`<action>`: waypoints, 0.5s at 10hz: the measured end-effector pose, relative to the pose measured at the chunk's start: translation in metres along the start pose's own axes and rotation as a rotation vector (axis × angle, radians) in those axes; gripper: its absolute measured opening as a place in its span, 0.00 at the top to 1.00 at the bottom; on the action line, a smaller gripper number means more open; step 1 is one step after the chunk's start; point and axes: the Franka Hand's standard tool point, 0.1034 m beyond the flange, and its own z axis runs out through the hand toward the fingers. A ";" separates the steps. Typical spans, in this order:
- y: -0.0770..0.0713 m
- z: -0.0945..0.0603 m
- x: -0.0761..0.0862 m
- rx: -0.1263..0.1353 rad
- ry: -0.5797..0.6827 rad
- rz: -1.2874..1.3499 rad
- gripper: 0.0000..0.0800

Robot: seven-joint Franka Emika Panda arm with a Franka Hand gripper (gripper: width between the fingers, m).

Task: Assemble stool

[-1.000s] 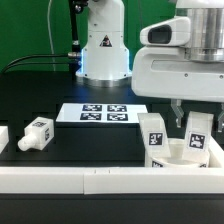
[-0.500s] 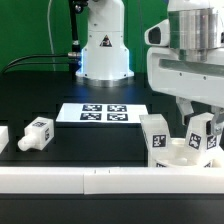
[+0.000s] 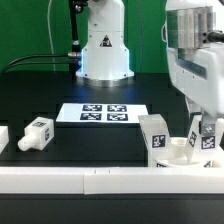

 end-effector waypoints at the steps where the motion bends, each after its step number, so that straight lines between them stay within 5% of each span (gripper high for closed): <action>1: 0.001 0.001 -0.001 0.018 -0.010 0.140 0.58; 5: 0.003 0.003 -0.007 0.031 -0.026 0.329 0.58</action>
Offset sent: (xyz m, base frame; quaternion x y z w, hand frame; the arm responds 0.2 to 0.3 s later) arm -0.0003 0.0009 -0.0004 0.0148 0.0194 0.2178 0.9757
